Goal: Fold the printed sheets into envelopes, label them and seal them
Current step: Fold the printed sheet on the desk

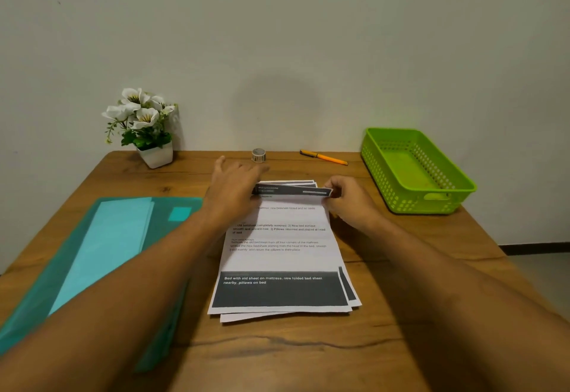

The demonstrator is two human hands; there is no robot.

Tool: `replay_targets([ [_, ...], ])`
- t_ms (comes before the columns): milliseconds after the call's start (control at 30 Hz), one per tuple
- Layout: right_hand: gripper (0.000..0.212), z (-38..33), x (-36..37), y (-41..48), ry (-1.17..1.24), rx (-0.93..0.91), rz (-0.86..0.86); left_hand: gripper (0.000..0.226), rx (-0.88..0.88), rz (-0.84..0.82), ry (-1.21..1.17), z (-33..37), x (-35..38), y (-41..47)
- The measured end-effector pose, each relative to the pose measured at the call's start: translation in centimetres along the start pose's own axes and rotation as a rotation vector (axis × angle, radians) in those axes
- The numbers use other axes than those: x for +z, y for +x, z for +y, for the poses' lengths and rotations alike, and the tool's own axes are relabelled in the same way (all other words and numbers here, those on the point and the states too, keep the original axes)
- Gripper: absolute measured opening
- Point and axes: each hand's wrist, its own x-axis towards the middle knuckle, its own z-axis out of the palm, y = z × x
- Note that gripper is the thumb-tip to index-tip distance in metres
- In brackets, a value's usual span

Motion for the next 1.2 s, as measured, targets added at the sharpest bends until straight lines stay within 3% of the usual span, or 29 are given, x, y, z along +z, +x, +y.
replay_targets([
  [133, 0.024, -1.1, -0.5, -0.7, -0.236, -0.134, 0.008, 0.025, 0.036, 0.019, -0.001, 0.6, -0.2, -0.7],
  [233, 0.014, -2.3, -0.2, -1.3, -0.429, -0.282, -0.031, 0.015, 0.043, -0.007, 0.030, 1.3, 0.2, -1.6],
  [367, 0.025, -3.6, 1.7, -2.0, -0.625, -0.407, -0.086, 0.016, 0.034, -0.032, 0.015, 2.2, 1.0, -2.8],
  [533, 0.023, -3.6, 5.2, -3.8, -0.649, -0.513, -0.056, 0.020, 0.084, -0.033, -0.053, 2.6, 2.8, -4.9],
  [700, 0.035, -2.6, 7.1, -4.2, -0.541, -0.411, -0.122, 0.048, 0.041, -0.177, -0.111, 2.3, 4.1, -5.8],
  [867, 0.039, -2.4, 8.0, -4.2, -0.527, -0.345, -0.110, 0.051, 0.014, -0.187, -0.119, 2.4, 4.6, -6.0],
  [1200, 0.073, -0.6, 8.5, -3.9, -0.541, -0.232, -0.175, 0.062, -0.031, -0.324, -0.044, 2.8, 4.6, -5.9],
])
